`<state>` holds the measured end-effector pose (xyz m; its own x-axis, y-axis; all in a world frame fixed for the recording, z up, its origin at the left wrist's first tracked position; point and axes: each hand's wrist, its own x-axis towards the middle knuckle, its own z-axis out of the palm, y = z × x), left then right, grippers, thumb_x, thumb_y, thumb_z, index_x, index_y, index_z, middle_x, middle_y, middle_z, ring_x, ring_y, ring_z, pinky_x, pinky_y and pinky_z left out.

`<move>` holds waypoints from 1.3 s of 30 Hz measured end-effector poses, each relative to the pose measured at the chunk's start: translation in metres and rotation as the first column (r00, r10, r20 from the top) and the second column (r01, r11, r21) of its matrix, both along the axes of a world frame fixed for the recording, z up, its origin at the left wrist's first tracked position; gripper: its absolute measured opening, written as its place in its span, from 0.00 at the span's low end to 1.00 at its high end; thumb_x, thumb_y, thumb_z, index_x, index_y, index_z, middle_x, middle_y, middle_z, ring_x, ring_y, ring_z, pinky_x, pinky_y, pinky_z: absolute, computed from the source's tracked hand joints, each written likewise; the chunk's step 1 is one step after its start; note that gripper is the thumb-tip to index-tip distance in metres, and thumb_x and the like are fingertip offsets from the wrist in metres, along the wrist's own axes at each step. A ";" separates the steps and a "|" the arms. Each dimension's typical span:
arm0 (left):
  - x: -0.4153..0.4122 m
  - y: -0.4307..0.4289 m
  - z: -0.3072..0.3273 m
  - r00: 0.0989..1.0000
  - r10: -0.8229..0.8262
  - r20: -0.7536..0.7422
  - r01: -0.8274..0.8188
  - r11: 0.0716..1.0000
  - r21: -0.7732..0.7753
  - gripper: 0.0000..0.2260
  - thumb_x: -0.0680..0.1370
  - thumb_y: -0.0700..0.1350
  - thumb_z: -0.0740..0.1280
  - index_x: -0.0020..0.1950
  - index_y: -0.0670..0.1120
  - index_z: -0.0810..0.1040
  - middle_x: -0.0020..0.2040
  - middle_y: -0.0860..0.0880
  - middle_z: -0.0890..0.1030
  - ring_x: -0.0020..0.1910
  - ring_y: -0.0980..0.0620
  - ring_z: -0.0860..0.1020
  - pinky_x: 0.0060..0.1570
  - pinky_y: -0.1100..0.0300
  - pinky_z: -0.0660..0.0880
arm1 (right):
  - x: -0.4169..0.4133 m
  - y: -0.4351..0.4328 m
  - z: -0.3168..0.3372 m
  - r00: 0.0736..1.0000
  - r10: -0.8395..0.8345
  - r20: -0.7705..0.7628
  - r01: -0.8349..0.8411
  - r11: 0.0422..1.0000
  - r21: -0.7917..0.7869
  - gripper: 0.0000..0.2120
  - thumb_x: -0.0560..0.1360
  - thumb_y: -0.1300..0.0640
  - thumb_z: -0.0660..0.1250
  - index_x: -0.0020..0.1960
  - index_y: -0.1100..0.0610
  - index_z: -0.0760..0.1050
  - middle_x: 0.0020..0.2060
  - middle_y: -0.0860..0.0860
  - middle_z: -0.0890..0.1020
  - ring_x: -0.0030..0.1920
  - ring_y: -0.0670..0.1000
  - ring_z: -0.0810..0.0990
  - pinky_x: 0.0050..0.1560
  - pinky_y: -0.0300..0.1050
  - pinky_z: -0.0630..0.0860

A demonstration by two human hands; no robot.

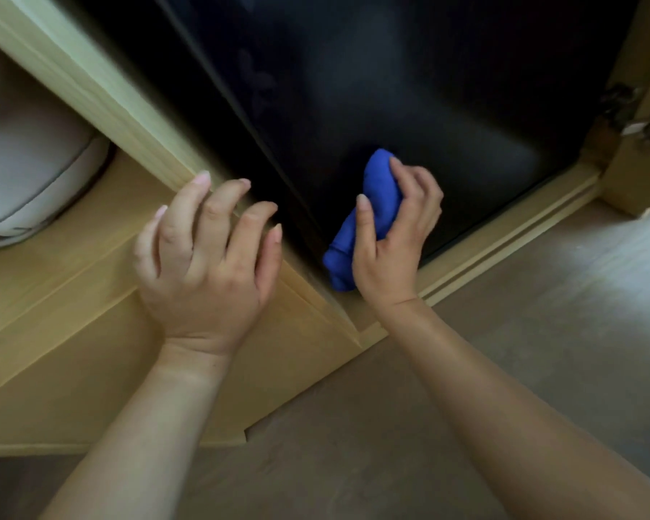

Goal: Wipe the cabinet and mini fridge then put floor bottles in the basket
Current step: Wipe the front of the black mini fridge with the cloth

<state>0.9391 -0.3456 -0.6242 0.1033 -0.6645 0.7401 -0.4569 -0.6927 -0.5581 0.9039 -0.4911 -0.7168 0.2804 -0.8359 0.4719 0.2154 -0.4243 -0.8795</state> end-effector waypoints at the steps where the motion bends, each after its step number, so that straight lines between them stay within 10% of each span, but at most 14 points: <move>1: -0.001 0.000 0.001 1.000 -0.010 -0.019 0.010 1.000 -0.009 0.08 0.79 0.52 0.64 0.54 0.52 0.80 0.58 0.52 0.81 0.65 0.50 0.67 0.63 0.54 0.57 | -0.009 -0.002 0.001 0.998 0.055 -0.025 -0.055 0.998 -0.016 0.20 0.77 0.55 0.63 0.66 0.63 0.68 0.61 0.60 0.68 0.62 0.53 0.67 0.65 0.33 0.59; 9: -0.030 0.000 0.020 0.901 -0.064 -0.429 0.054 0.998 -0.036 0.14 0.80 0.51 0.61 0.62 0.49 0.76 0.64 0.47 0.77 0.68 0.47 0.64 0.64 0.49 0.58 | -0.076 -0.019 0.024 0.897 0.336 -0.287 -0.366 0.929 -0.057 0.17 0.79 0.50 0.60 0.67 0.52 0.70 0.60 0.50 0.70 0.60 0.49 0.71 0.61 0.46 0.71; 18: -0.088 -0.010 0.126 0.456 0.205 -0.866 -0.075 0.979 0.192 0.24 0.76 0.57 0.55 0.71 0.52 0.69 0.72 0.47 0.69 0.72 0.45 0.63 0.71 0.40 0.55 | -0.159 -0.029 0.175 0.787 0.360 -0.501 -0.359 0.928 0.102 0.16 0.78 0.51 0.63 0.66 0.48 0.71 0.59 0.47 0.71 0.60 0.46 0.72 0.61 0.41 0.69; 30: -0.184 -0.011 0.394 0.186 0.238 -0.953 -0.023 0.971 0.238 0.27 0.75 0.60 0.54 0.71 0.51 0.70 0.70 0.46 0.71 0.70 0.42 0.65 0.67 0.37 0.61 | -0.263 -0.035 0.476 0.622 0.387 -0.681 -0.324 0.919 0.227 0.16 0.77 0.49 0.63 0.64 0.47 0.71 0.60 0.45 0.72 0.60 0.46 0.70 0.59 0.33 0.65; 39: -0.229 -0.003 0.552 0.174 0.243 -0.954 -0.084 0.969 0.231 0.30 0.75 0.64 0.49 0.72 0.52 0.67 0.72 0.46 0.69 0.71 0.43 0.64 0.67 0.40 0.64 | -0.295 -0.041 0.635 0.566 0.435 -0.701 -0.419 0.883 0.209 0.15 0.77 0.48 0.63 0.64 0.45 0.70 0.59 0.44 0.72 0.59 0.46 0.71 0.59 0.40 0.68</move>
<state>0.7098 -0.3489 -0.0720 0.7998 -0.5896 -0.1125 -0.5690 -0.8045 0.1707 0.6089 -0.5318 -0.0817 0.8440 -0.5340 -0.0499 -0.3250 -0.4353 -0.8396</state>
